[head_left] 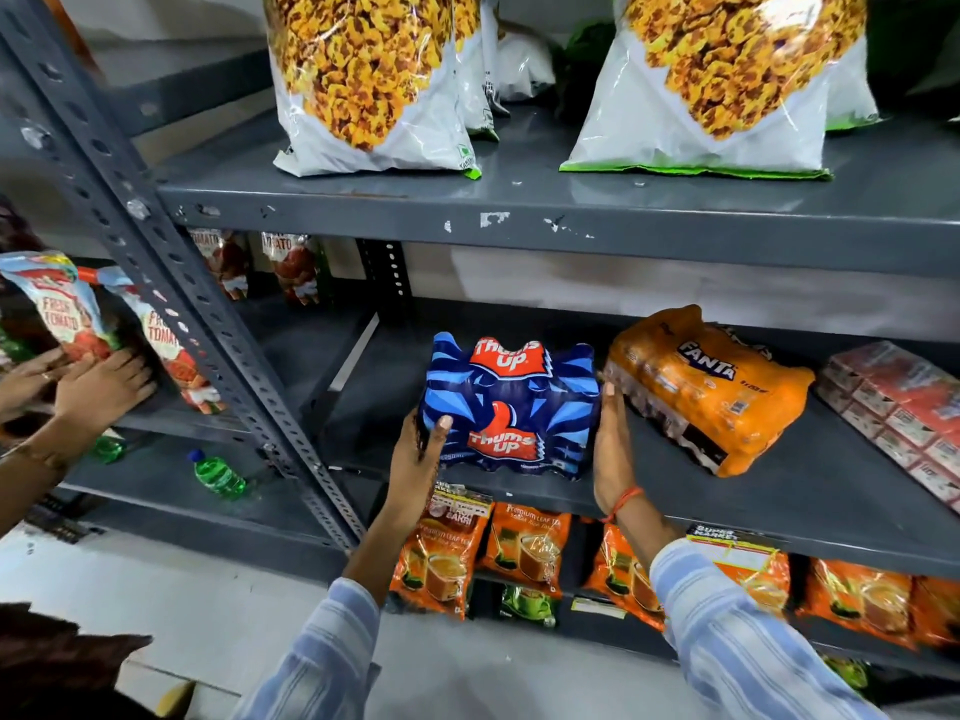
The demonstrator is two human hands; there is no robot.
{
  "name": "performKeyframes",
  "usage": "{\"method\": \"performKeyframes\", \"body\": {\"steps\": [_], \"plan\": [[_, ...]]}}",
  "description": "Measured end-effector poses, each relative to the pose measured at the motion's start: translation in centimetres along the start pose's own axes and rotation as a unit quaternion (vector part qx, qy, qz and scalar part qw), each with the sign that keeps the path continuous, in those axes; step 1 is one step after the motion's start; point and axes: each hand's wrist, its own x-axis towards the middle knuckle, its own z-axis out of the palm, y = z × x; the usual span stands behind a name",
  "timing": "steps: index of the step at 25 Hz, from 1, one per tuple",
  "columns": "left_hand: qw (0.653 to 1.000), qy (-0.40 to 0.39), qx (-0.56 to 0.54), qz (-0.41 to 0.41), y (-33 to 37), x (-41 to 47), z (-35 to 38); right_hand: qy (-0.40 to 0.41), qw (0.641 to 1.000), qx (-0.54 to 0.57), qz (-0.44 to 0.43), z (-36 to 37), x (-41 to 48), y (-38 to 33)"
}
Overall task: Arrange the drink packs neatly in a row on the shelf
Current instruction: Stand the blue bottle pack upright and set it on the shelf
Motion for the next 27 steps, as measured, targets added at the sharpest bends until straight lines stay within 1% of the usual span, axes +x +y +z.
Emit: {"method": "performKeyframes", "body": {"steps": [4, 14, 20, 23, 27], "plan": [[1.0, -0.004, 0.008, -0.005, -0.1, -0.4, -0.2, 0.023, 1.0, 0.01, -0.005, 0.1, -1.3, 0.8], [1.0, -0.01, 0.026, -0.012, 0.3, -0.2, -0.4, 0.05, 0.999, 0.02, 0.004, 0.5, -1.6, 0.9], [0.999, -0.025, 0.042, -0.013, 1.0, -0.6, 0.1, 0.046, 0.999, 0.025, 0.0, 0.8, -1.9, 0.9], [0.999, -0.017, 0.041, -0.02, 1.0, -0.7, 0.3, 0.047, 0.999, 0.017, 0.001, 0.8, -2.1, 0.8], [0.999, -0.006, 0.026, -0.028, 1.4, -1.3, 0.5, 0.022, 0.999, 0.032, 0.014, 0.7, -2.4, 0.3]]}}
